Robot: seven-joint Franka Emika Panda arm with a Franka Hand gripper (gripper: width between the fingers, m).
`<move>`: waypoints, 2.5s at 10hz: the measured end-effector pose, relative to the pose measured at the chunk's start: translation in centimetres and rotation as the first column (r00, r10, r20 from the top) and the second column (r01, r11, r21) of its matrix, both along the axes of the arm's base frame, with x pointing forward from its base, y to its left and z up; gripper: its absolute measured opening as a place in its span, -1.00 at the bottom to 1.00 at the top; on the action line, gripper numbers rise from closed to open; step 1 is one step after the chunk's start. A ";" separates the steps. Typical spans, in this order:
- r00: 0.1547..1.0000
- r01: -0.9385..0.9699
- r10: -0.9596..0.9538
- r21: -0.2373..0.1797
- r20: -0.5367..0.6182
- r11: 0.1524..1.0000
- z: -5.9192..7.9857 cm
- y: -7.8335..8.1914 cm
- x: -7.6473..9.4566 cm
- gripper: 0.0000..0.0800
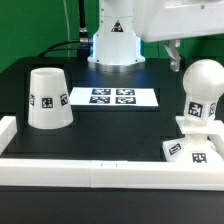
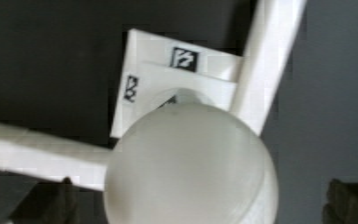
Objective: Assemble lamp
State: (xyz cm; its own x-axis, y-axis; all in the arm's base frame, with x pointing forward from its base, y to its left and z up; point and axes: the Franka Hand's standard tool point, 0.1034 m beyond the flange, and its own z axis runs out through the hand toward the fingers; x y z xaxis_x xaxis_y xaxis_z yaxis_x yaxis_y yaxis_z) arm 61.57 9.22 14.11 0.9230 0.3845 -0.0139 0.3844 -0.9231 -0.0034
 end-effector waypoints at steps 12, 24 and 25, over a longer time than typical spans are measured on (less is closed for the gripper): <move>0.999 0.033 -0.033 0.008 0.013 0.999 -1.3 -0.4 0.3 0.43; 0.278 0.959 -0.956 0.083 -0.095 0.271 -1.5 -0.4 0.4 0.44; 0.229 0.972 -0.967 0.079 -0.107 0.222 -1.5 -0.5 0.5 0.44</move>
Offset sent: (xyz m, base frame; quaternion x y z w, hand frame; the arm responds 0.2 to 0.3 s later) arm 0.0020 -0.0023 -0.0083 0.0133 0.0238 -0.0035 0.9996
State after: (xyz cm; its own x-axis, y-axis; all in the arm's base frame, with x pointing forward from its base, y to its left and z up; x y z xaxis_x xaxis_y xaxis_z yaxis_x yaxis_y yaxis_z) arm 62.03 8.75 12.65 0.5861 -0.8060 -0.0824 -0.8089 -0.5761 -0.1179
